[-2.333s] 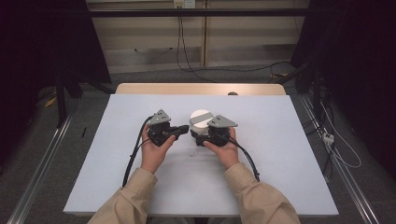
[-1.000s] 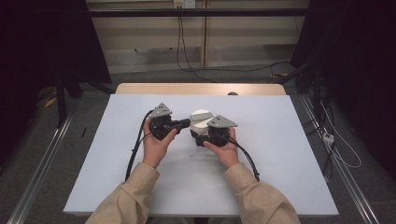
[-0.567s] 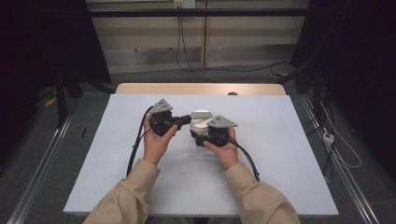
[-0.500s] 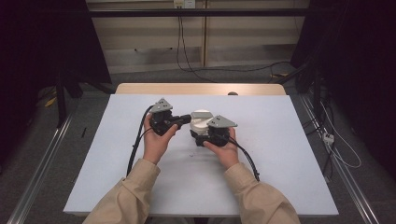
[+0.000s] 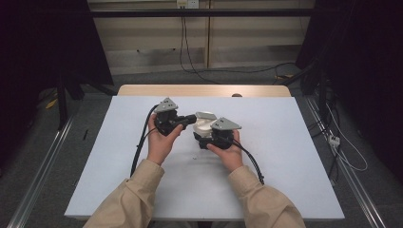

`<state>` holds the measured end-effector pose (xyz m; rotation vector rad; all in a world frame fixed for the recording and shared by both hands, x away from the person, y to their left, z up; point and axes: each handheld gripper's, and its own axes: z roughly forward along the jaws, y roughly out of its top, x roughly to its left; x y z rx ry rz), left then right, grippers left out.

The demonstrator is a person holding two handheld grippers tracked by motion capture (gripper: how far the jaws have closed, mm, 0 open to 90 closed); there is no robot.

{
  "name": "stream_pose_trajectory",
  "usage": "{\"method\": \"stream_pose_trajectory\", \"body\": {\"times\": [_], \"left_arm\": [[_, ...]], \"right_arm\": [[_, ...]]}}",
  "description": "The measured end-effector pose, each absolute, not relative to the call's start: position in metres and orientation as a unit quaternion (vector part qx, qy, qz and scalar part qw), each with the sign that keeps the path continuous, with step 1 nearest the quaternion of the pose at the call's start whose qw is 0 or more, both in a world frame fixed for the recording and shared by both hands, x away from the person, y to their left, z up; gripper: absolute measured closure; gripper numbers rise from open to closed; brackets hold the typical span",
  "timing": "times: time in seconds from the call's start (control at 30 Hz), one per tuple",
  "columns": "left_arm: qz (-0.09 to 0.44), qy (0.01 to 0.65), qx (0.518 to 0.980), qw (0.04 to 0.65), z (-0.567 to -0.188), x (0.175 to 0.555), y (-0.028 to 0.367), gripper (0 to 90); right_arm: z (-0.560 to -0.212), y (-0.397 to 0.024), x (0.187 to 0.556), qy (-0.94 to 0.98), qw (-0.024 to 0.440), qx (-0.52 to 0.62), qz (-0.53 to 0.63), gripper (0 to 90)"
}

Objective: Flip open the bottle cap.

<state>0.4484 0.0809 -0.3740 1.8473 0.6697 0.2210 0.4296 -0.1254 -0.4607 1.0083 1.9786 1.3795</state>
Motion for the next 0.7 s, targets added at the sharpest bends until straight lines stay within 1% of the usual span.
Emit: {"method": "stream_pose_trajectory", "body": {"times": [0.7], "left_arm": [[0.089, 0.275, 0.784, 0.549, -0.3664, 0.4519, 0.0716, 90.0]], "right_arm": [[-0.4614, -0.1253, 0.4294, 0.731, 0.261, 0.372, 0.508, 18.5]]}}
